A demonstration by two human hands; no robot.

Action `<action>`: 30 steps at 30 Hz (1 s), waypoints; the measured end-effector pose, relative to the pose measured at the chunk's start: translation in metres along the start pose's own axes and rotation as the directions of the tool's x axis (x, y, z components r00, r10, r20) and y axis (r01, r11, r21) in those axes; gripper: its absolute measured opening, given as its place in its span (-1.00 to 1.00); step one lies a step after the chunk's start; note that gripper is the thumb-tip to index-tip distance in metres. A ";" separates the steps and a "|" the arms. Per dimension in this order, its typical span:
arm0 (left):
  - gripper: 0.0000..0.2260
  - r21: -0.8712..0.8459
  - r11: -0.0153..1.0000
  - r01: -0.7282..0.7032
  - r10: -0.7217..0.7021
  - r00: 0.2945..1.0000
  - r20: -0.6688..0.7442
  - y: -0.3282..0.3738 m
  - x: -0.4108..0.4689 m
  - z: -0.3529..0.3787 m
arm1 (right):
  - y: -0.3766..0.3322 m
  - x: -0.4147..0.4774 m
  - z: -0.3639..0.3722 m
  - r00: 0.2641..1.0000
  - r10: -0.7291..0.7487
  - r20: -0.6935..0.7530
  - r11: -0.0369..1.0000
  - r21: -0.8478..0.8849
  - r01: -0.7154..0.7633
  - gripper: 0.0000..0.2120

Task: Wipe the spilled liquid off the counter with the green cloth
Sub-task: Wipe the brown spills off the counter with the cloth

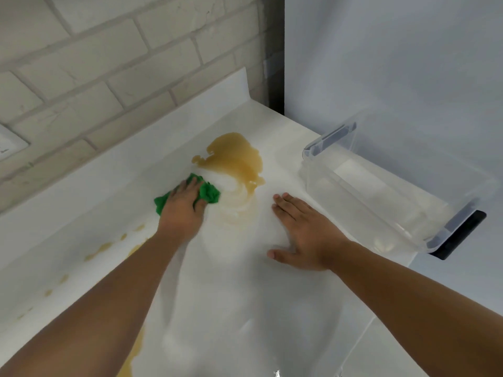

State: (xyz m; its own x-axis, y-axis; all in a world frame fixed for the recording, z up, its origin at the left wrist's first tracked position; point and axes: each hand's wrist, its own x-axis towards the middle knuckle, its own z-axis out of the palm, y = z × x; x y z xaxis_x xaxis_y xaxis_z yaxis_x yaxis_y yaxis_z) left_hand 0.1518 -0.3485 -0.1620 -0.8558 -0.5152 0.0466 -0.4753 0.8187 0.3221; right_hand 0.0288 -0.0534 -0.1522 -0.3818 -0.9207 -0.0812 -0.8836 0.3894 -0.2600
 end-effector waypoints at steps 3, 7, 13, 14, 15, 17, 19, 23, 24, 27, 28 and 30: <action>-0.53 0.037 0.989 0.140 -0.140 0.990 -0.005 0.020 0.039 0.006 | 0.002 -0.001 0.001 0.999 0.016 -0.029 0.999 0.035 -0.015 -0.04; -0.53 0.063 0.996 0.068 -0.069 0.998 0.015 0.055 0.056 0.020 | 0.002 0.002 0.001 0.999 0.036 -0.036 0.996 0.080 -0.033 -0.02; -0.53 -0.020 0.973 -0.232 0.232 0.965 0.121 0.069 0.003 0.023 | 0.001 0.001 0.000 0.997 0.049 -0.054 0.995 0.091 -0.044 -0.04; -0.53 -0.032 0.960 -0.277 0.278 0.951 0.135 0.062 -0.008 0.020 | 0.002 0.001 0.000 0.997 0.052 -0.053 0.994 0.095 -0.047 -0.04; -0.53 -0.041 0.949 -0.311 0.314 0.938 0.149 0.052 -0.018 0.016 | 0.002 0.001 0.000 0.997 0.054 -0.050 0.994 0.099 -0.049 -0.05; -0.51 -0.039 0.943 -0.331 0.333 0.931 0.149 0.027 -0.031 0.007 | 0.002 0.001 0.001 0.997 0.054 -0.055 0.993 0.110 -0.048 -0.05; -0.48 -0.018 0.964 -0.264 0.264 0.959 0.100 0.003 -0.029 0.000 | 0.002 0.001 0.001 0.997 0.053 -0.060 0.992 0.119 -0.045 -0.06; -0.50 0.043 0.994 0.099 -0.100 0.995 0.011 -0.003 0.017 0.000 | 0.002 0.001 0.002 0.996 0.061 -0.057 0.991 0.124 -0.054 -0.03; -0.52 0.054 0.986 0.155 -0.155 0.988 0.000 0.004 0.031 0.003 | 0.002 0.001 0.002 0.996 0.061 -0.062 0.991 0.125 -0.052 -0.03; -0.54 0.039 0.971 0.237 -0.235 0.970 -0.058 0.025 0.062 0.010 | 0.001 0.000 0.002 0.995 0.061 -0.085 0.990 0.133 -0.049 -0.03; -0.55 0.028 0.967 0.252 -0.249 0.966 -0.075 0.031 0.070 0.012 | 0.001 -0.001 0.002 0.994 0.062 -0.085 0.989 0.136 -0.050 -0.03; -0.57 0.012 0.972 0.234 -0.233 0.970 -0.064 0.043 0.079 0.011 | 0.002 0.000 0.002 0.994 0.068 -0.083 0.989 0.137 -0.056 -0.02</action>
State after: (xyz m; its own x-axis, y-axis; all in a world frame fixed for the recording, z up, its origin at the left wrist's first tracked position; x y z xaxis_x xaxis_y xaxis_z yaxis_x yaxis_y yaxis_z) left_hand 0.0610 -0.3511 -0.1550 -0.7070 -0.7066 0.0305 -0.6647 0.6786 0.3126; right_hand 0.0274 -0.0524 -0.1547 -0.4622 -0.8866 -0.0183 -0.8153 0.4330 -0.3844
